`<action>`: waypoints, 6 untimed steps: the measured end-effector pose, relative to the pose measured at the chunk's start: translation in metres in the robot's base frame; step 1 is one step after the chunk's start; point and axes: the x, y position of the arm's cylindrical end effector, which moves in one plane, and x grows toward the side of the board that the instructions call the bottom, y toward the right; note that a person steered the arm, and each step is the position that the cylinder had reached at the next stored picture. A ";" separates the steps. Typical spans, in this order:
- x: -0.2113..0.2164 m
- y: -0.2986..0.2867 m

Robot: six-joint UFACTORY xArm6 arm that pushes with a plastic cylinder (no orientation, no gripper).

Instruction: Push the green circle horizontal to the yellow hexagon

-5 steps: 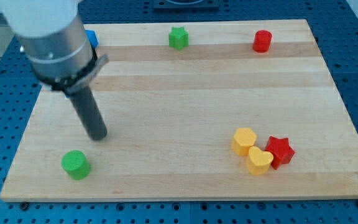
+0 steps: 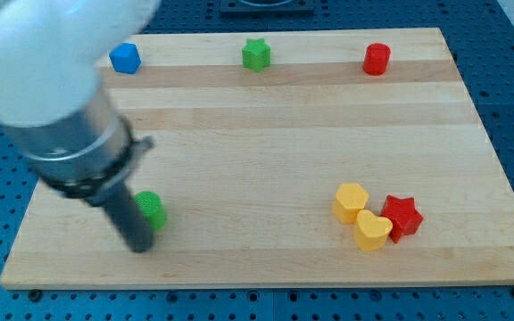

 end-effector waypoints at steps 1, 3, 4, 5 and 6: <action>-0.052 0.020; -0.001 0.077; 0.022 0.038; 0.012 0.006; -0.013 0.001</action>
